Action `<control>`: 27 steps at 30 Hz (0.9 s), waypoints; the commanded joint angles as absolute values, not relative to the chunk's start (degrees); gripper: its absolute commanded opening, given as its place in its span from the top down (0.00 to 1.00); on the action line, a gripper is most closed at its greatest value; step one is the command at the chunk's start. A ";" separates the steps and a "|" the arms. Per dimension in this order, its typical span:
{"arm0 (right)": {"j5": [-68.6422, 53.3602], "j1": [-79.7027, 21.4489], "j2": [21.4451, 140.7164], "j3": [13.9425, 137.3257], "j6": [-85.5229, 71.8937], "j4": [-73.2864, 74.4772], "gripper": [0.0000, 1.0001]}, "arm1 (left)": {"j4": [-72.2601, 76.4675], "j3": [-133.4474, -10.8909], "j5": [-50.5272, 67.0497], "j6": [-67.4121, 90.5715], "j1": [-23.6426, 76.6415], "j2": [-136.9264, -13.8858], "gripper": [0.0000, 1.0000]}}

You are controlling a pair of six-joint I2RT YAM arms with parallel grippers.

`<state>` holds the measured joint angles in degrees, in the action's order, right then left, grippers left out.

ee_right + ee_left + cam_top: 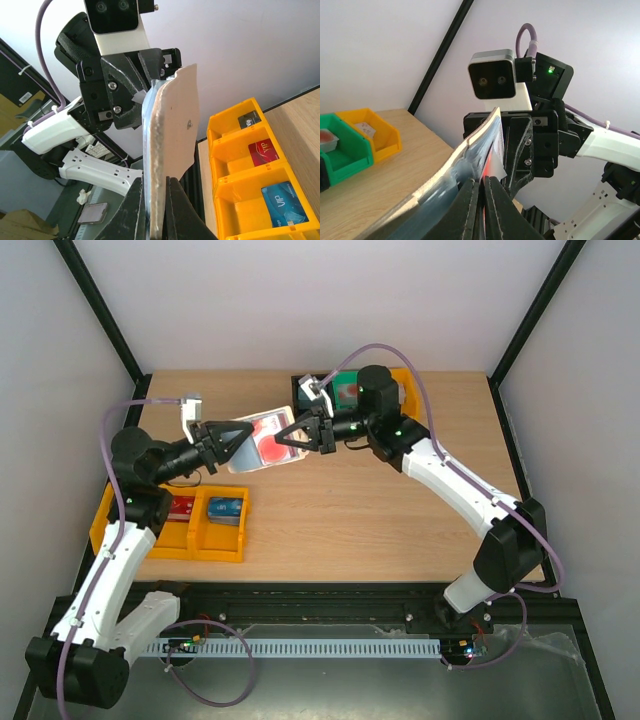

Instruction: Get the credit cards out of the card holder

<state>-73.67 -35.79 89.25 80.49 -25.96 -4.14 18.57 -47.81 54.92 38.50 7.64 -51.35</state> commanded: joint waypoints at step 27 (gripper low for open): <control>-76.31 -33.87 85.55 79.98 -26.10 -6.92 0.87 | 16.06 -46.50 52.90 33.74 9.55 -50.97 0.98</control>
